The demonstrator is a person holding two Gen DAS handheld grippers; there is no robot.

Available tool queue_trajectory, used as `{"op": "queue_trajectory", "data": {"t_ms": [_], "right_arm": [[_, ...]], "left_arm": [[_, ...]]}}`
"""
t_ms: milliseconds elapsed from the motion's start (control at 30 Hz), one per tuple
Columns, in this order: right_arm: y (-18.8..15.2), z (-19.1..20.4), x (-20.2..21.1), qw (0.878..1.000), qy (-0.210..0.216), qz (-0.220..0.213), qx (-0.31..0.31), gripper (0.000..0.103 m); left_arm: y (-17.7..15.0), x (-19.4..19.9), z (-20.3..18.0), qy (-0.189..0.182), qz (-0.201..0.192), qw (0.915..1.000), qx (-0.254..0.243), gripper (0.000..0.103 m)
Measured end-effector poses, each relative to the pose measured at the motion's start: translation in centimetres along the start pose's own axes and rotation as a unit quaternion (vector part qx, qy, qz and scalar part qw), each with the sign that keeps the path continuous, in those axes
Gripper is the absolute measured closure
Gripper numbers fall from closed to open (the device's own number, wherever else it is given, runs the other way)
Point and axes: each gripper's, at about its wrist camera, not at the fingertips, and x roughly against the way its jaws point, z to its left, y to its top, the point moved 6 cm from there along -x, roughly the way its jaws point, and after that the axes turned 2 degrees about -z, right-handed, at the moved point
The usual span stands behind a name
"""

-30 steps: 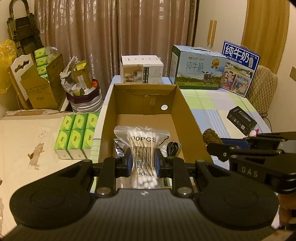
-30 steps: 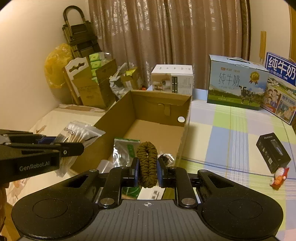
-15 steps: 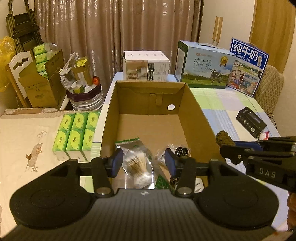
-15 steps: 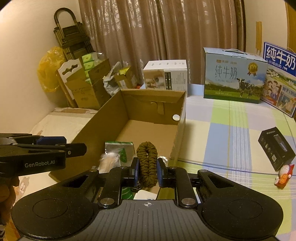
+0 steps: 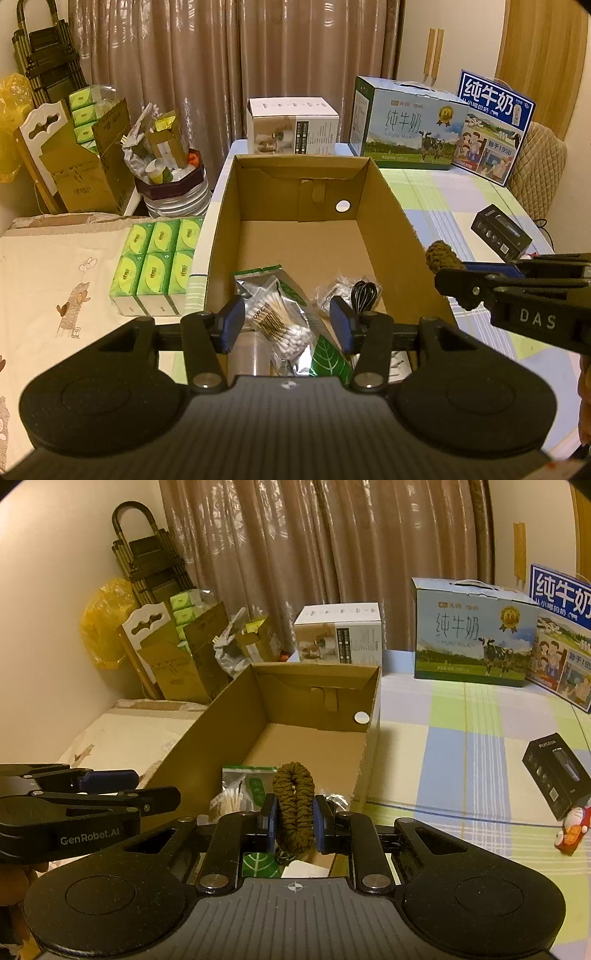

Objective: Organize objects
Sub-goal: 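Lower the swab bag and ring into the box and open both grippers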

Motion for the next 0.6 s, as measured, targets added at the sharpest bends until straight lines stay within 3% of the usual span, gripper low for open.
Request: {"op": "queue_trajectory", "data": {"t_ms": [233,267,333,400,600], "right_arm": [[0.6,0.3,-0.5,1.0,0.022,-0.005,-0.009,0.084],[0.7,0.3,-0.6,0.999,0.034,-0.007,-0.019,0.076],[1.2,-0.1,-0.4,0.998,0.039,-0.024,-0.036,0.036],[1.5,-0.4,0.0,0.997,0.041,-0.041,-0.046,0.034],[1.3,-1.4,0.5,0.998,0.027,-0.036,-0.054,0.034]], "left_arm": [[0.2,0.2,0.2,0.002,-0.002,1.0,0.001,0.056],[0.2,0.2,0.3,0.004,-0.002,1.0,0.001,0.055],[0.1,0.2,0.5,0.008,-0.001,1.0,0.0,0.054],[0.0,0.1,0.6,0.008,0.0,1.0,0.0,0.054],[-0.5,0.1,0.6,0.006,0.002,1.0,0.005,0.054]]}}
